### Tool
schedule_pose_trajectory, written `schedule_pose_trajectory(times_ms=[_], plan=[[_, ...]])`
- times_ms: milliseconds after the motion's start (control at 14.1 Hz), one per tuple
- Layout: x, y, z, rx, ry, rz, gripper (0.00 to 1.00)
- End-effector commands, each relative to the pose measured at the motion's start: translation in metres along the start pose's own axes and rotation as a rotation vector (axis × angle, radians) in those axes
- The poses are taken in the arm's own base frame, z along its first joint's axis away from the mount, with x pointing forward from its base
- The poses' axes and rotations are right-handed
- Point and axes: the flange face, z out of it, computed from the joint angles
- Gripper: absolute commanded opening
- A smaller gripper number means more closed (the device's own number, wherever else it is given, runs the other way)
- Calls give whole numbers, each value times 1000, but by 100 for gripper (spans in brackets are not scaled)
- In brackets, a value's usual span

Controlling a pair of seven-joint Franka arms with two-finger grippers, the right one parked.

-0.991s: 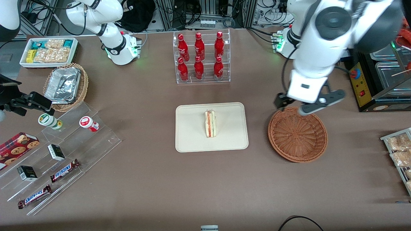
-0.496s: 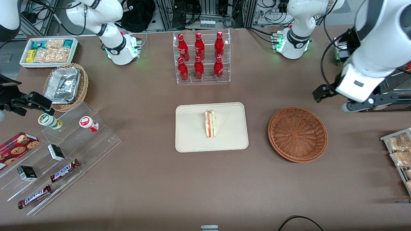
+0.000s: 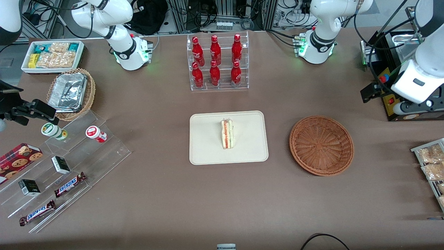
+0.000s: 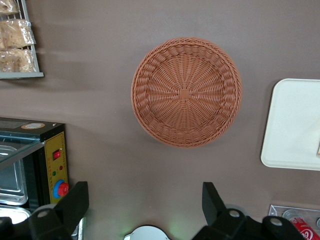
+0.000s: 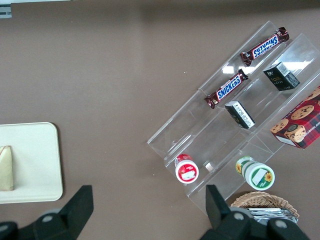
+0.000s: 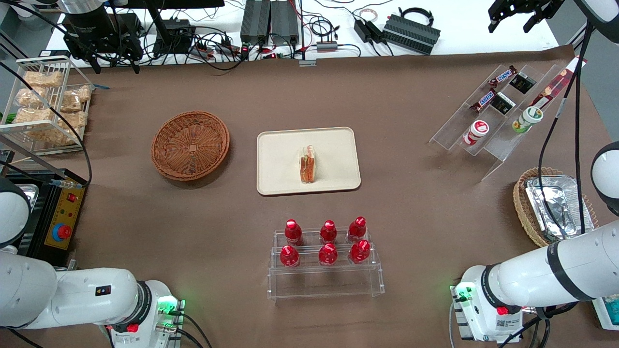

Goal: Place sandwich from basket to tray

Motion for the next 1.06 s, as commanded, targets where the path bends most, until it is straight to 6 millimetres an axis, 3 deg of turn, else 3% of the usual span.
schedule_pose_trajectory(times_ms=[0,212,991], plan=[[-14,-4,-5,-21,0,17,100],[-7,-23,-14,-36,12,3,100],[-5,-25,-21,-70,33,58,100]])
